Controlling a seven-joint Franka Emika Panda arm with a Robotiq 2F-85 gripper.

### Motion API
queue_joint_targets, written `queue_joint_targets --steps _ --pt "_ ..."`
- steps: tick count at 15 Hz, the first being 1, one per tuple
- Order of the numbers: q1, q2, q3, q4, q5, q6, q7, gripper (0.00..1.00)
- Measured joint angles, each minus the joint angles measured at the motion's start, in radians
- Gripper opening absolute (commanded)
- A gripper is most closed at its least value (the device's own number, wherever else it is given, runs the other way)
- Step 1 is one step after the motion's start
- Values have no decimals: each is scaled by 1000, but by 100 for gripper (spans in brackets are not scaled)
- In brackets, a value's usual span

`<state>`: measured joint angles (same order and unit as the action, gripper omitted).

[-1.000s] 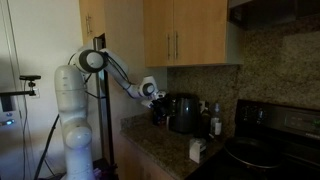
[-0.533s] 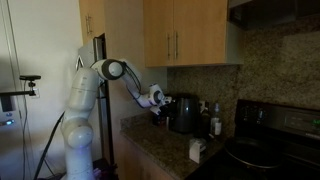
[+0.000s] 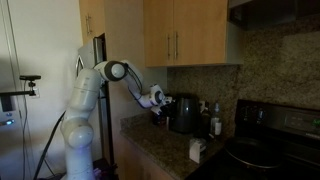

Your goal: Open the air fryer and close it

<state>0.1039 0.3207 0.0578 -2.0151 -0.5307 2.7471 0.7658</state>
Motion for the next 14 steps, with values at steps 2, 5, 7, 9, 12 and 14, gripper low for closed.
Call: queue_joint_targets --steps 2,5,7,9,12,14 --pt "1 -4 -3 -4 0 -2 0 20" --pt "1 -20 -3 -22 0 -6 -16 5" --pt "9 -28 -5 -26 32 -35 -51 6" --pt "20 -40 1 -21 170 -121 -173 6" --pt "40 -79 10 -22 305 -299 -287 6" --pt "50 -97 10 -23 346 -402 -309 6"
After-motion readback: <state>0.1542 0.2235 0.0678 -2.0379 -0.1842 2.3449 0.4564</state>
